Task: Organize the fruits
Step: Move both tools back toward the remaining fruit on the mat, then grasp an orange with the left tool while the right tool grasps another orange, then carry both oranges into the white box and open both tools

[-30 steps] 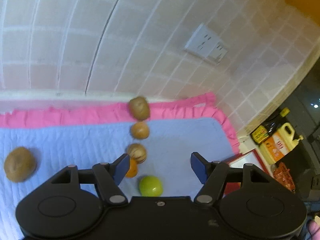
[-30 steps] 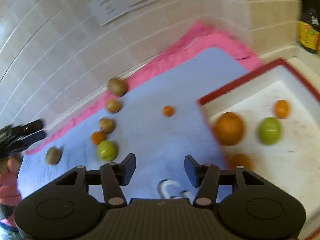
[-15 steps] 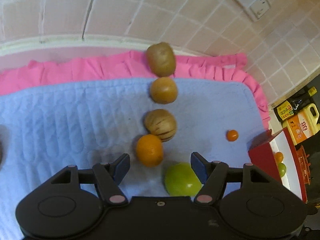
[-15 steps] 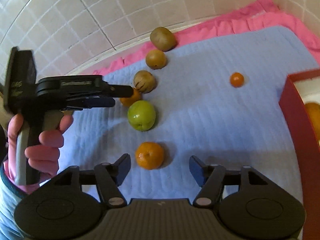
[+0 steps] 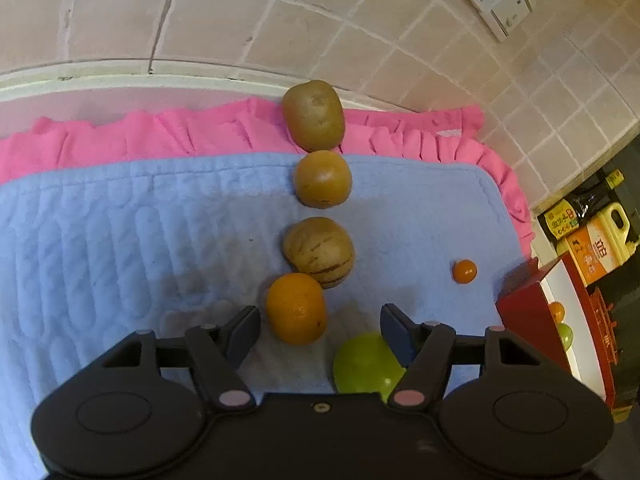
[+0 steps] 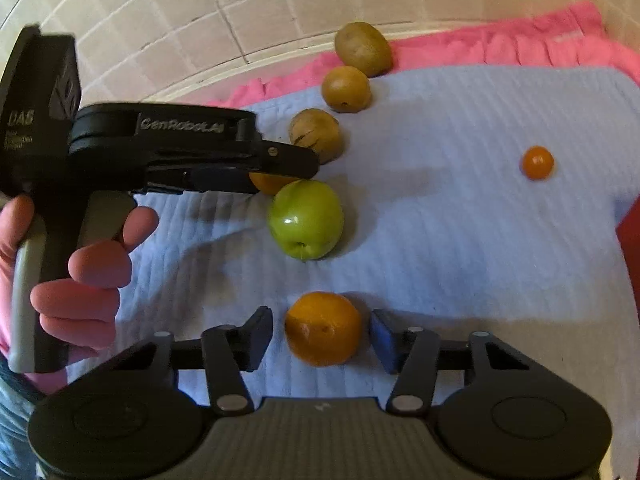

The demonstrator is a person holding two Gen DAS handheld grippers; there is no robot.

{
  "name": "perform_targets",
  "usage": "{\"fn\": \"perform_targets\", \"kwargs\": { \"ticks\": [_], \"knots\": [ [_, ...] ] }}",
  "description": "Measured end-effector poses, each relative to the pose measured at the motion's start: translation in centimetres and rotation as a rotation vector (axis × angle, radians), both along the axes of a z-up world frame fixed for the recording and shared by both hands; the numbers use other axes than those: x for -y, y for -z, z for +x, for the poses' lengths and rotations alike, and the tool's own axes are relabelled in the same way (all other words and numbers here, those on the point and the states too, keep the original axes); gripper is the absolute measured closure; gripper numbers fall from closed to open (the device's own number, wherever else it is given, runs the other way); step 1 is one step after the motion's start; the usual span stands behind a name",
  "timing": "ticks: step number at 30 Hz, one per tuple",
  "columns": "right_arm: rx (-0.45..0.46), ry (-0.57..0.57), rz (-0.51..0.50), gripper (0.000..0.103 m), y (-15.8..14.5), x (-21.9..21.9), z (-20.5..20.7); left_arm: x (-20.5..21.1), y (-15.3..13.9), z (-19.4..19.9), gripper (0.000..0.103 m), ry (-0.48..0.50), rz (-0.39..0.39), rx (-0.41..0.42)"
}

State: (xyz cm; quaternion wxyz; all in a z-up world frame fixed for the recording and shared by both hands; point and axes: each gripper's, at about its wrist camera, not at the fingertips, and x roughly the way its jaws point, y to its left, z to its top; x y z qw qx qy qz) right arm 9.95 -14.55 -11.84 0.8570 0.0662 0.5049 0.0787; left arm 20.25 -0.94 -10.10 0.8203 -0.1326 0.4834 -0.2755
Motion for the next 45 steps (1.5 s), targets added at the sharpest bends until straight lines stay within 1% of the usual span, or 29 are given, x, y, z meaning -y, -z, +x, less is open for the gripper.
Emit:
{"fn": "perform_targets", "kwargs": {
  "ticks": [3,5,6,7,10,13,16,20,23,25,27,29,34,38,40,42,45],
  "knots": [
    [0.008,-0.008,-0.034,0.050,0.2,-0.8,0.2,-0.1,0.0,0.1,0.037,-0.014,0.003,0.000],
    [0.024,-0.013,-0.077,0.060,0.2,-1.1,0.0,-0.1,0.1,0.0,0.053,-0.026,0.018,0.006],
    [0.029,-0.020,-0.088,0.060,0.2,-1.2,-0.1,-0.1,0.1,0.0,0.057,-0.030,0.032,0.011],
    [0.032,-0.023,-0.089,0.061,0.1,-1.2,-0.2,0.0,0.1,0.0,0.067,-0.034,0.049,0.017],
    [0.029,-0.026,-0.071,0.061,-0.2,-1.0,-0.6,-0.1,-0.3,-0.4,0.067,-0.043,0.045,0.025],
    [0.052,-0.036,-0.043,0.061,-1.2,-1.0,-1.3,0.1,-1.5,-1.1,0.068,-0.030,0.046,0.053],
    [0.104,-0.033,-0.040,0.061,-3.0,-0.7,-2.4,0.9,-3.9,-2.1,0.068,-0.011,0.055,0.113],
    [0.182,0.009,-0.026,0.061,-5.9,1.3,-4.2,2.7,-7.4,-3.3,0.068,0.027,0.026,0.185],
    [0.245,0.070,-0.025,0.061,-8.0,3.8,-6.3,5.2,-9.9,-4.3,0.067,0.091,-0.017,0.230],
    [0.275,0.126,-0.028,0.061,-9.0,5.8,-7.7,7.3,-11.1,-4.9,0.067,0.126,-0.025,0.263],
    [0.290,0.195,-0.030,0.061,-9.6,8.1,-9.2,9.9,-11.9,-5.5,0.067,0.185,-0.029,0.284],
    [0.287,0.271,-0.028,0.061,-9.9,10.7,-10.6,12.9,-12.5,-6.1,0.067,0.250,-0.028,0.301],
    [0.275,0.473,-0.049,0.061,-10.4,17.1,-14.1,19.9,-12.9,-8.2,0.067,0.424,-0.050,0.315],
    [0.270,0.626,-0.102,0.061,-11.0,22.0,-17.1,25.4,-12.0,-9.9,0.067,0.554,-0.048,0.293],
    [0.255,0.675,-0.114,0.061,-10.8,24.6,-18.6,27.8,-10.9,-10.4,0.067,0.608,-0.047,0.262],
    [0.238,0.702,-0.128,0.061,-10.3,26.2,-19.1,29.6,-10.1,-10.5,0.067,0.635,-0.039,0.235],
    [0.213,0.723,-0.131,0.061,-9.7,27.8,-19.7,32.4,-9.0,-10.0,0.067,0.647,-0.016,0.210]
  ]
}}
